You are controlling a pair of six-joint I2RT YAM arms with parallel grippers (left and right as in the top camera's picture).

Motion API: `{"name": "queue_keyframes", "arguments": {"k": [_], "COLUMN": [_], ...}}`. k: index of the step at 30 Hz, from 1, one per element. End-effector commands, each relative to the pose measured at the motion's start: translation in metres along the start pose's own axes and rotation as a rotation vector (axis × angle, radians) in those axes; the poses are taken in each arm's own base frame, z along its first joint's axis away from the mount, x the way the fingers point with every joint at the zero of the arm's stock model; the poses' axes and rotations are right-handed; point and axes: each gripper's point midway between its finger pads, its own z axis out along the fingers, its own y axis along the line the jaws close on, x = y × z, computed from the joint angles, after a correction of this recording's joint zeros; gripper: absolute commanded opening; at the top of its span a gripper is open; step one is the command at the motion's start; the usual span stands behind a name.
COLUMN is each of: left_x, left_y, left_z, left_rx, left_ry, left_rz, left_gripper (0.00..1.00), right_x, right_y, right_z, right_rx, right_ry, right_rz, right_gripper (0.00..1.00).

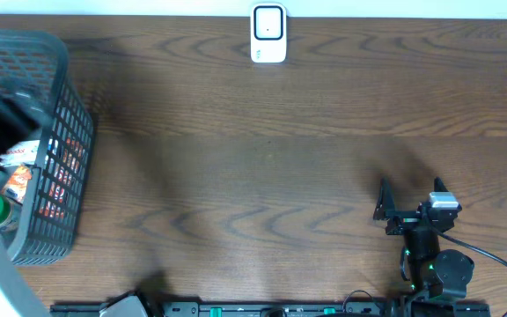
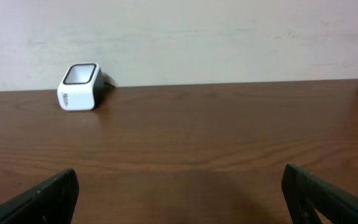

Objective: Scan the item barcode
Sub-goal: 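Reach the left gripper into the basket and grasp the green-lidded jar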

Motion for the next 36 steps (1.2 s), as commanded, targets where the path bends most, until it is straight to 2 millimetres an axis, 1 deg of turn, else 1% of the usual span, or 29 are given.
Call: {"name": "queue_keyframes", "arguments": {"k": [1, 4, 8, 10, 11, 14, 17, 20, 22, 25, 28, 32, 36], "left_x": [0.001, 0.017, 0.041, 0.054, 0.061, 0.083, 0.103, 0.114, 0.116, 0.117, 0.116, 0.112, 0.124], "left_y": [0.074, 0.117, 0.158, 0.172, 0.178, 0.194, 0.206, 0.214, 0.221, 0.234, 0.237, 0.243, 0.253], "left_z": [0.030, 0.047, 0.064, 0.074, 0.080, 0.098, 0.120, 0.135, 0.136, 0.129, 0.129, 0.139, 0.155], "left_rx": [-0.245, -0.347, -0.455, -0.494, -0.509, -0.571, -0.588, -0.594, -0.627, -0.716, -0.732, -0.736, -0.768], "left_ry": [0.080, 0.160, 0.222, 0.243, 0.255, 0.283, 0.300, 0.295, 0.283, 0.260, 0.249, 0.236, 0.291], "left_rz": [-0.276, -0.419, -0.548, -0.576, -0.585, -0.616, -0.623, -0.621, -0.611, -0.613, -0.615, -0.611, -0.610], "left_gripper": [0.98, 1.00, 0.99, 0.98, 0.96, 0.96, 0.96, 0.96, 0.96, 0.96, 0.97, 0.98, 0.97], "right_x": [0.001, 0.001, 0.001, 0.001, 0.001, 0.001, 0.001, 0.001, 0.001, 0.001, 0.001, 0.001, 0.001], "right_y": [0.002, 0.002, 0.002, 0.002, 0.002, 0.002, 0.002, 0.002, 0.002, 0.002, 0.002, 0.002, 0.002], "right_z": [0.000, 0.000, 0.000, 0.000, 0.000, 0.000, 0.000, 0.000, 0.000, 0.000, 0.000, 0.000, 0.000], "right_rx": [-0.005, -0.005, -0.005, -0.005, -0.005, -0.005, -0.005, -0.005, -0.005, -0.005, -0.005, -0.006, -0.006], "right_ry": [0.003, 0.003, 0.003, 0.003, 0.003, 0.003, 0.003, 0.003, 0.003, 0.003, 0.003, 0.003, 0.003], "right_rz": [0.013, 0.013, 0.013, 0.013, 0.013, 0.013, 0.013, 0.013, 0.013, 0.013, 0.013, 0.013, 0.013], "right_gripper": [0.99, 0.99, 0.99, 0.99, 0.99, 0.99, 0.99, 0.99, 0.99, 0.99, 0.99, 0.99, 0.99]}}
